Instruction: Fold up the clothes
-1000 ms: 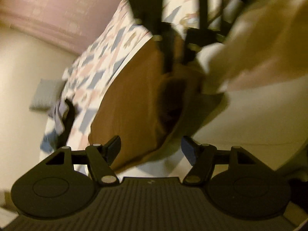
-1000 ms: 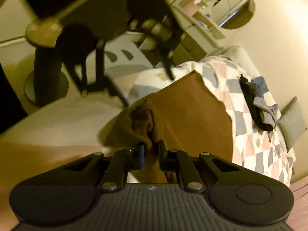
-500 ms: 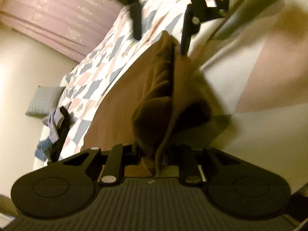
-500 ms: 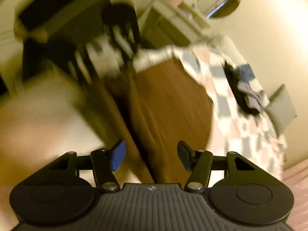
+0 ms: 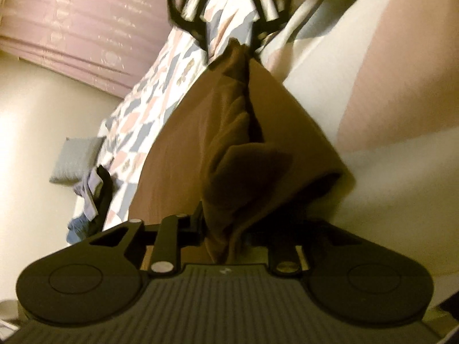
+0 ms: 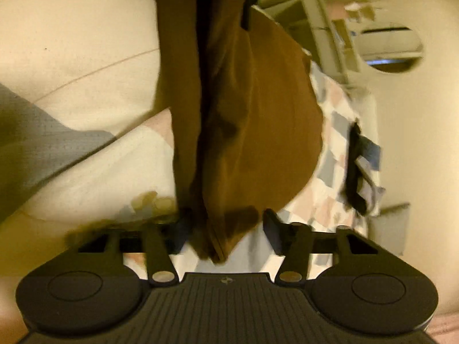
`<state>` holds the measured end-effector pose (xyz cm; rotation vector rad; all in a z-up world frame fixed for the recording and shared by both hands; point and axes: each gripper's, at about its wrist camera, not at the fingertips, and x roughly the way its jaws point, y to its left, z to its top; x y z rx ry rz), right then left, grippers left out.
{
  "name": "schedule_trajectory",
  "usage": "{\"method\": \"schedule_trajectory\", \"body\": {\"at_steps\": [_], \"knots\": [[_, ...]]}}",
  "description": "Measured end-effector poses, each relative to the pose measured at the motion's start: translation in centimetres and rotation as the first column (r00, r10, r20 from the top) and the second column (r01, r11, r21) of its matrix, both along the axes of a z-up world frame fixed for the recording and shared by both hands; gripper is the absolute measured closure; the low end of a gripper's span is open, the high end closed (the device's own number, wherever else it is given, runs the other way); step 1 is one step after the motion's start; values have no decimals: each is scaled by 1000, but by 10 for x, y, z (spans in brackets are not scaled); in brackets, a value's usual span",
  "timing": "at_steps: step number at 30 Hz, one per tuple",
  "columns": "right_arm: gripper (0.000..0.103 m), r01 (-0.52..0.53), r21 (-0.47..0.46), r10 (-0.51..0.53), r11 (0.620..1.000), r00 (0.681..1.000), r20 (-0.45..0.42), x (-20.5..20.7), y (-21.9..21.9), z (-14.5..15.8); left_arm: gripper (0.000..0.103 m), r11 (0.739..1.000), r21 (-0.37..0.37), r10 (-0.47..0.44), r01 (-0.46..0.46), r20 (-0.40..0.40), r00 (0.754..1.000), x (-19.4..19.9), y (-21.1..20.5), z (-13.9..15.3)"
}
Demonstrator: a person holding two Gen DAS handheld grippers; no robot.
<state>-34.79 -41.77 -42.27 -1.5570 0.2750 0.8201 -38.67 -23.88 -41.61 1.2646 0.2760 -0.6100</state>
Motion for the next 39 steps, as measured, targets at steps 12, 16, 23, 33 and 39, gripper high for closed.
{"method": "schedule_trajectory", "body": {"at_steps": [12, 16, 23, 33, 39], "knots": [[97, 124, 199, -69, 972, 963, -261, 153, 65, 167, 90, 702, -498, 184, -509, -565, 805, 128, 93, 130], [91, 389, 274, -197, 880, 821, -535, 232, 71, 151, 90, 412, -488, 165, -770, -791, 589, 214, 161, 130], [59, 794, 174, -224, 582, 362, -905, 369, 80, 120, 88, 102, -215, -55, -971, -976, 210, 307, 241, 54], [55, 914, 36, -117, 404, 90, -989, 444, 93, 98, 78, -15, -233, -179, -972, -956, 231, 326, 265, 49], [98, 931, 54, -78, 362, 88, -993, 463, 103, 101, 91, 28, -359, -58, -933, -932, 357, 319, 254, 70]]}}
